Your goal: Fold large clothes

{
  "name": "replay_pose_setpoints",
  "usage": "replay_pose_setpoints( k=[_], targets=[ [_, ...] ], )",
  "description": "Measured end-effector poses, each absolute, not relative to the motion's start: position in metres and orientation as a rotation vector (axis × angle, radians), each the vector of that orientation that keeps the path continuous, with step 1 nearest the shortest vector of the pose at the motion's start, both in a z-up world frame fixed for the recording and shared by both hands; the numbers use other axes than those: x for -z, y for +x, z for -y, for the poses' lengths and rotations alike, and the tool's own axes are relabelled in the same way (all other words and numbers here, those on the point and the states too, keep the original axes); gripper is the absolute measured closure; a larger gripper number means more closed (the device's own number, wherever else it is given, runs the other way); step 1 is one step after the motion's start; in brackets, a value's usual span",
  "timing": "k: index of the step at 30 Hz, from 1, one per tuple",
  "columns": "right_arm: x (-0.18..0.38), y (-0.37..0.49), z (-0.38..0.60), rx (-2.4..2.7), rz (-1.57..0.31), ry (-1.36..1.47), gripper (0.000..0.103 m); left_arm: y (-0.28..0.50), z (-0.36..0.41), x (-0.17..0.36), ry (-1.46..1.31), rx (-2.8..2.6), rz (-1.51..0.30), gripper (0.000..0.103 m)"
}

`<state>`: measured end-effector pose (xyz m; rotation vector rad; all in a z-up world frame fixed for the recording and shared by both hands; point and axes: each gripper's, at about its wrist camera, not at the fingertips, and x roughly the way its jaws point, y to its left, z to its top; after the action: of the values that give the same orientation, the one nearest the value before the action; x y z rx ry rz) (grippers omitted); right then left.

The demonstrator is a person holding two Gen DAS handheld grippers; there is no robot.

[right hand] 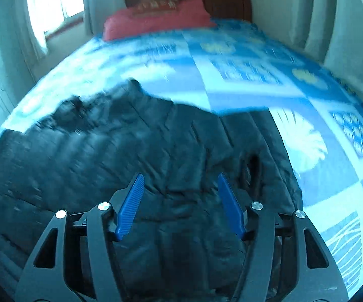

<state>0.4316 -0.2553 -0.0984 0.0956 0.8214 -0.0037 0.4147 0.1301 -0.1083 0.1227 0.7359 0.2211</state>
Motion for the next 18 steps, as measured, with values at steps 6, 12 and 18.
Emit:
replay_pose_setpoints(
  k=[6, 12, 18],
  targets=[
    [0.113, 0.466, 0.203, -0.134, -0.840, 0.058, 0.042, 0.458, -0.113, 0.121, 0.142, -0.168, -0.746, 0.035],
    [0.136, 0.479, 0.182, -0.118, -0.878, -0.052, 0.034, 0.486, -0.128, 0.166, 0.124, -0.232, -0.883, 0.034],
    [0.105, 0.424, 0.207, -0.067, -0.785, -0.048, 0.034, 0.443, -0.126, 0.130, 0.092, -0.192, -0.779, 0.035]
  ],
)
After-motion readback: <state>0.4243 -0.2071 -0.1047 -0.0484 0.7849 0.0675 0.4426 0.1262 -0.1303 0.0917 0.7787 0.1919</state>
